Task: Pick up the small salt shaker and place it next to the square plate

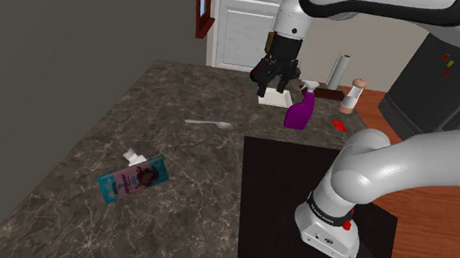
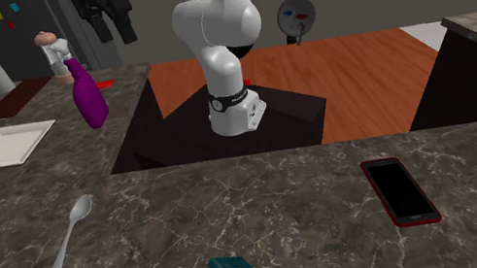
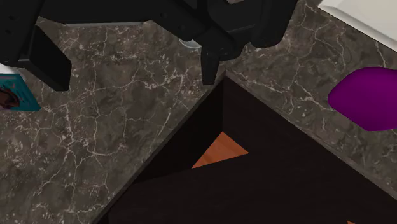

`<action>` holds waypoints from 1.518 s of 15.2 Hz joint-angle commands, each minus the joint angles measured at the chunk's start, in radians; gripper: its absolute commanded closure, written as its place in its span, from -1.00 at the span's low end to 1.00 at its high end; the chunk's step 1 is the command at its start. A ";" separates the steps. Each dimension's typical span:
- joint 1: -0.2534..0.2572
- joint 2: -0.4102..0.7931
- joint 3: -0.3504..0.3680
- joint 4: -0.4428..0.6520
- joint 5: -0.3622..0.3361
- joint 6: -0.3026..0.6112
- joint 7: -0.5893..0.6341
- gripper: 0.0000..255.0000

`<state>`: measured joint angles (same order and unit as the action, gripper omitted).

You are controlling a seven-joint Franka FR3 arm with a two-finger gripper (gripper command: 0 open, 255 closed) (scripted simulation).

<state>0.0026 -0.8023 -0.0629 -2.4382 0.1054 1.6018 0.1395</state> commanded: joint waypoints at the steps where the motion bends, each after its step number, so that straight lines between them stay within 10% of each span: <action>1: 0.000 0.000 0.000 0.000 0.000 0.000 0.000 -1.00; 13: 0.060 0.258 0.294 0.035 0.063 0.287 0.296 -1.00; 23: 0.049 0.617 0.515 0.227 -0.081 0.457 0.604 -1.00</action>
<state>0.0530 -0.2290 0.4296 -2.2338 0.0496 2.0414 0.7027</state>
